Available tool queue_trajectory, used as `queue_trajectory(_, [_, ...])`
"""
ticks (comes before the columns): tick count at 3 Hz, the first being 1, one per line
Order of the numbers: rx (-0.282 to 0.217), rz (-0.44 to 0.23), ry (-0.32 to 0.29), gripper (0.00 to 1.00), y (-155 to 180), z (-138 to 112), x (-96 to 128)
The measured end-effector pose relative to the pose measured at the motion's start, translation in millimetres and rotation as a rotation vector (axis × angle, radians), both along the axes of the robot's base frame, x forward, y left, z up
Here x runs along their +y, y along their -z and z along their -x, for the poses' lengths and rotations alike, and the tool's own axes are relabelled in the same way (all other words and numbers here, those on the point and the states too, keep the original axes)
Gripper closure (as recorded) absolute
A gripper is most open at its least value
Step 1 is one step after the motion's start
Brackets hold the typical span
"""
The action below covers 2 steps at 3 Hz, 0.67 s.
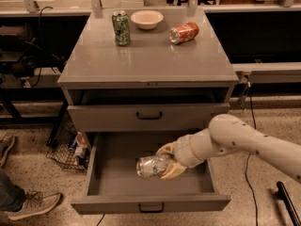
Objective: Pick 7up can from middle drawer and place on counter
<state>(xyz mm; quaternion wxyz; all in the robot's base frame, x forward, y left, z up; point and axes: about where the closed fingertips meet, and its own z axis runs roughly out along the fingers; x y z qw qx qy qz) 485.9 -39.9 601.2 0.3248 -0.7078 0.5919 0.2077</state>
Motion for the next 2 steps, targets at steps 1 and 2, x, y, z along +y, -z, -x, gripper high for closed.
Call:
queue_trajectory(1, [-0.037, 0.025, 0.072, 1.0, -51.5, -5.3, -45.9])
queue_trajectory(2, [-0.121, 0.096, 0.139, 1.0, -124.0, -24.2, -92.0])
